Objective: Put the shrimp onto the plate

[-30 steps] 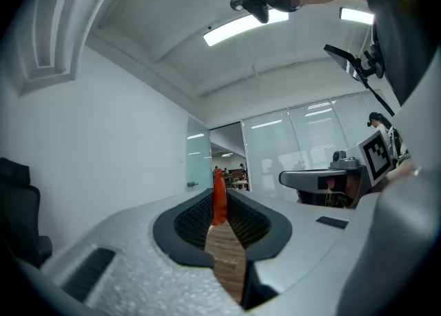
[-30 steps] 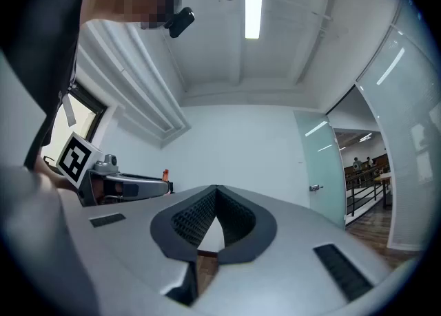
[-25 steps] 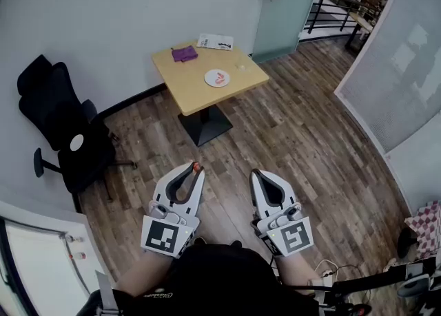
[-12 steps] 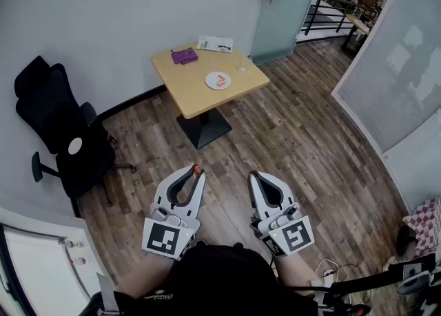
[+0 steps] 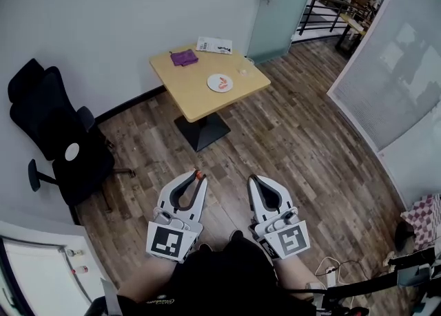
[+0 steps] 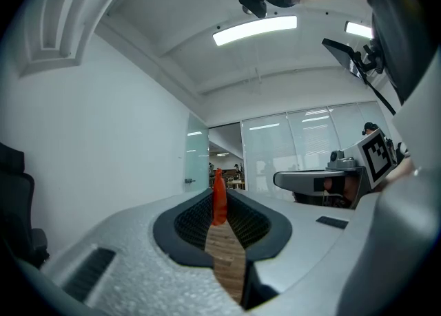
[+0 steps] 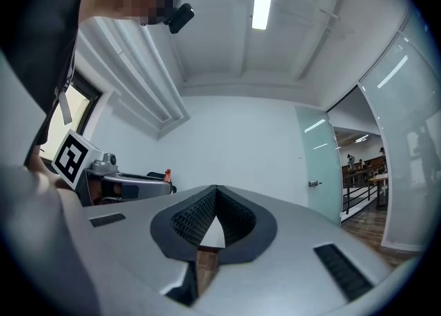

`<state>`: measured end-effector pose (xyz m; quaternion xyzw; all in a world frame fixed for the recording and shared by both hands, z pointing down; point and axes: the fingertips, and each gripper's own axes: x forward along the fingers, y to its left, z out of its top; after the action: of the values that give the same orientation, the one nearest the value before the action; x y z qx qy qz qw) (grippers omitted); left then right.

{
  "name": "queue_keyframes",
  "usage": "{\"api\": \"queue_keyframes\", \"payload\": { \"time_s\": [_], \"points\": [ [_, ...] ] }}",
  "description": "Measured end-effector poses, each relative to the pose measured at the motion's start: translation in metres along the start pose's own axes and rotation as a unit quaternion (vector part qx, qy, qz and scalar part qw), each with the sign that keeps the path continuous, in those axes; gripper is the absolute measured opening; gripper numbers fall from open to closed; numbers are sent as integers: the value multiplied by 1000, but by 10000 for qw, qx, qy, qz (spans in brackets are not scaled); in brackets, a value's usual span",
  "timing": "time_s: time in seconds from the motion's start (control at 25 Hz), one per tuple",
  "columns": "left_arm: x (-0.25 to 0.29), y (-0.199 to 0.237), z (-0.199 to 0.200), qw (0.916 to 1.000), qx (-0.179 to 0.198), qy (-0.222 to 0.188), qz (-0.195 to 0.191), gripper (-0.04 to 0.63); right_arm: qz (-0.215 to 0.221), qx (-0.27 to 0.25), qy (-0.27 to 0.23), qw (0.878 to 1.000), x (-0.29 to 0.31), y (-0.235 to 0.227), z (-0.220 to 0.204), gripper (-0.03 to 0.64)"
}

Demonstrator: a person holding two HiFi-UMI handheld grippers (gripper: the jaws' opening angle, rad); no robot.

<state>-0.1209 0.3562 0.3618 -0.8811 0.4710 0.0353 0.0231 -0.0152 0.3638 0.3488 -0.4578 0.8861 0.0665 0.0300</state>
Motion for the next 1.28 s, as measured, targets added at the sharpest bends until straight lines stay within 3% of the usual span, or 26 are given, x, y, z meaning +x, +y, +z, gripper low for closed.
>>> {"api": "queue_keyframes", "payload": {
  "time_s": [0.28, 0.76, 1.0, 1.28],
  "points": [
    [12, 12, -2, 10000, -16, 7, -84, 51, -33, -55, 4, 10000, 23, 1, -5, 2],
    [73, 23, -6, 9997, 60, 16, -217, 50, -122, 2, 248, 9996, 67, -39, -26, 2],
    [127, 33, -7, 9998, 79, 120, -119, 51, 75, 81, 81, 9999, 95, -82, -23, 2],
    [218, 42, 0, 9997, 258, -8, 41, 49, 258, 36, 203, 9995, 130, -167, -32, 2]
  ]
}}
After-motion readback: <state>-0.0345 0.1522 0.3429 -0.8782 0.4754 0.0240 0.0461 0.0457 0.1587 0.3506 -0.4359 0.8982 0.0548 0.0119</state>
